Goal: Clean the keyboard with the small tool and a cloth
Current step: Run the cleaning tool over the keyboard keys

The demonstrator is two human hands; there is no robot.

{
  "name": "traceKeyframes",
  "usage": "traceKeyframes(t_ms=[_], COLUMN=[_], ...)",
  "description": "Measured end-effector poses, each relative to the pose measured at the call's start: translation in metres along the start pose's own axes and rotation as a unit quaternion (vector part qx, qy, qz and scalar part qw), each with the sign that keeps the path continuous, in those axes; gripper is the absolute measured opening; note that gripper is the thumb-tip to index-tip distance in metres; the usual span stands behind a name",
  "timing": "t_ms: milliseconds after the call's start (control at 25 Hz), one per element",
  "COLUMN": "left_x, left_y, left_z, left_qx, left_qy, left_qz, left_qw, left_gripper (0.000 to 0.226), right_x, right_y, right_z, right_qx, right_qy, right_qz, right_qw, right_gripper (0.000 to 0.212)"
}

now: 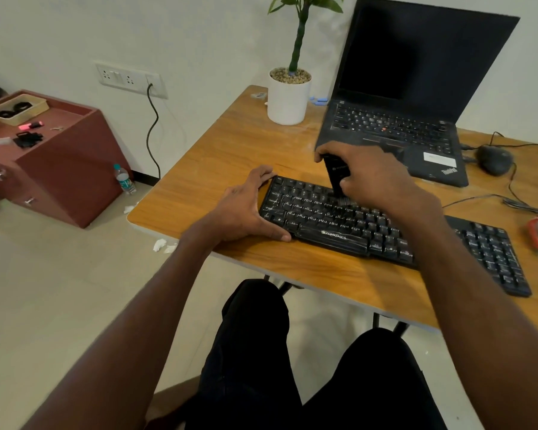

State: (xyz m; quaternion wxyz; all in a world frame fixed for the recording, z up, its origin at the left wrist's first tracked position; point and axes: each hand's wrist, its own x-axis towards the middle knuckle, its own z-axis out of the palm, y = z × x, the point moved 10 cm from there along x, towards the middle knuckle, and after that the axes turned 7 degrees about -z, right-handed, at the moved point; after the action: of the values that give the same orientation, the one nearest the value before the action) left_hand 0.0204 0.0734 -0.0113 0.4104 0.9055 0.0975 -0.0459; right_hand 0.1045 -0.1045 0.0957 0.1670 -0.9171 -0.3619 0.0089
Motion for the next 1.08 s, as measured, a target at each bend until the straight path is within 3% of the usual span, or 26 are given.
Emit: traceKeyframes(t_ms=[120,400,600,720,840,920,1080], left_x=[-0.001,0.001,0.003,0.003,0.003,0.004,0.005], left_y=[0.0,0.001,0.001,0.001,0.002,0.001,0.0], left_z=[0.001,0.0,0.001,0.001,0.001,0.001,0.001], left_qx=[0.0,0.004,0.005,-0.001,0.003,0.001,-0.001], left_qy=[0.0,0.002,0.002,0.002,-0.001,-0.001,-0.002], left_qz=[0.002,0.02,0.025,0.028,0.034,0.037,0.042], left_qw=[1.0,1.0,1.0,1.0,0.999,0.999,0.999], left_gripper=[0.146,0.147,0.147,0.146,0.145,0.145,0.143], right_x=[-0.004,-0.017,-0.015,-0.021,-0.025,-0.024,-0.02], right_y=[-0.026,0.004,-0.031,-0.022,0.0,0.001,-0.006], right_z=[0.007,0.003,0.009,0.01,-0.004,-0.013,-0.001], right_qx=[0.123,0.031,0.151,0.098,0.012,0.0,0.206], right_qy=[0.038,0.038,0.095,0.071,0.022,0.031,0.077], right_qz=[-0.05,0.008,-0.066,-0.069,-0.017,-0.013,-0.052], right_qw=[0.99,0.999,0.982,0.99,1.0,0.999,0.974], right_gripper=[0.07,0.073,0.074,0.073,0.073,0.075,0.076])
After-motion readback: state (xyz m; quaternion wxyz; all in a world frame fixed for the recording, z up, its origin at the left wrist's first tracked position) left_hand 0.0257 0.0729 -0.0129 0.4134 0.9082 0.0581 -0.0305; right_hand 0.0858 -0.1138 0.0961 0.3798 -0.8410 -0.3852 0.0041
